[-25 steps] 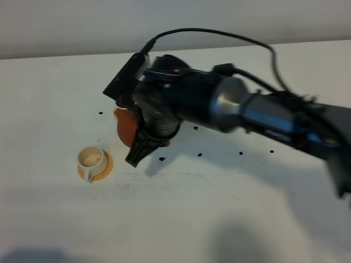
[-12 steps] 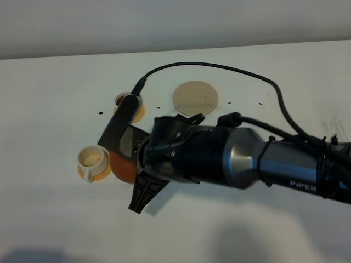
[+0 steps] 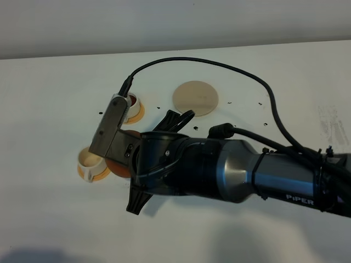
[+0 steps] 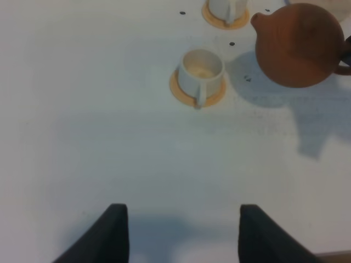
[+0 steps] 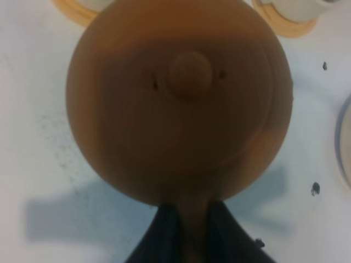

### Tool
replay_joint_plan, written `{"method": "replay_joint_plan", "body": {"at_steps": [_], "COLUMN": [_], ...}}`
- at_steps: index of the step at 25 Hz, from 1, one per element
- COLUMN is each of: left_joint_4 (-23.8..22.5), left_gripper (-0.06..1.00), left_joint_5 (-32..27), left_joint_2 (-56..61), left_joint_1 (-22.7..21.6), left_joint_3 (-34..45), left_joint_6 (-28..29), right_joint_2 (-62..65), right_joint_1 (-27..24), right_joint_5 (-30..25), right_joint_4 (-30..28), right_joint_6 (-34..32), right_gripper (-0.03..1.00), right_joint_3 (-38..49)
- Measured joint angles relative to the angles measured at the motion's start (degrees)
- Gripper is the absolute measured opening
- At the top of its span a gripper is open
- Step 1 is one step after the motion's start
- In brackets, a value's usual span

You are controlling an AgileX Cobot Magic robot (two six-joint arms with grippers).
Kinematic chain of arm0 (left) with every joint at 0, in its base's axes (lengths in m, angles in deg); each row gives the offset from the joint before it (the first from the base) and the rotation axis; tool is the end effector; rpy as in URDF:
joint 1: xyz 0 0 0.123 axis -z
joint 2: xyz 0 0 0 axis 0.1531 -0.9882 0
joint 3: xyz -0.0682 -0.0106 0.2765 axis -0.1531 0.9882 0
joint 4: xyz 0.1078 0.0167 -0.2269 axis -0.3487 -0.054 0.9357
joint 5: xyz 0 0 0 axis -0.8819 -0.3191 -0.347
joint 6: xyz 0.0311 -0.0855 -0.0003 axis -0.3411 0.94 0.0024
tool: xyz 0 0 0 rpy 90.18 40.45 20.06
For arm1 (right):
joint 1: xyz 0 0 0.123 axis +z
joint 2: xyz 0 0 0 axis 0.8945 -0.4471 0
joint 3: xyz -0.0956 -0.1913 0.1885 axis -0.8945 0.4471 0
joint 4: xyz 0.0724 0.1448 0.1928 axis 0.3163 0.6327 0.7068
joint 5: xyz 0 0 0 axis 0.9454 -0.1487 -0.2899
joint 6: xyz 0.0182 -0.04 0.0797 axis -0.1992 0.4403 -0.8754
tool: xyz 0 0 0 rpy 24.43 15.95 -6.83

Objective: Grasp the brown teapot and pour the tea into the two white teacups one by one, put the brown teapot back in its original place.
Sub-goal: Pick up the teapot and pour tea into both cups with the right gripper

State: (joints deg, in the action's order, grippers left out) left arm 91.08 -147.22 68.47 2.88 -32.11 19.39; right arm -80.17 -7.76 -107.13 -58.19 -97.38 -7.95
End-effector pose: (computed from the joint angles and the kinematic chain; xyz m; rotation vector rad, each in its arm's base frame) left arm 0.0000 -0.0160 0.2649 0.0766 2.0769 -0.0739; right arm 0.2648 0.3286 0.1952 -1.4337 2.1309 -0.2574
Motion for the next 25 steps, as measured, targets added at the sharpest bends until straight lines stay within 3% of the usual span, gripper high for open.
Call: {"method": "replay_joint_plan", "body": {"at_steps": [16,25], "left_joint_4": [0.00,0.00], "left_gripper": [0.44,0.44], "left_joint_5": [0.00,0.00], "left_joint_2": [0.00,0.00], "left_joint_1": [0.00,0.00], "left_joint_3": [0.00,0.00], "left_joint_6": [0.00,0.00], "right_joint_2": [0.05,0.05], "right_joint_1": [1.31,3.12], "right_joint_5": [2.25,3.86], "right_joint_4": [-6.22,-14.16], "right_joint_6": [-1.56,-5.62], "right_gripper": [0.11,0.11], "right_joint_3": [3.95,4.16]}}
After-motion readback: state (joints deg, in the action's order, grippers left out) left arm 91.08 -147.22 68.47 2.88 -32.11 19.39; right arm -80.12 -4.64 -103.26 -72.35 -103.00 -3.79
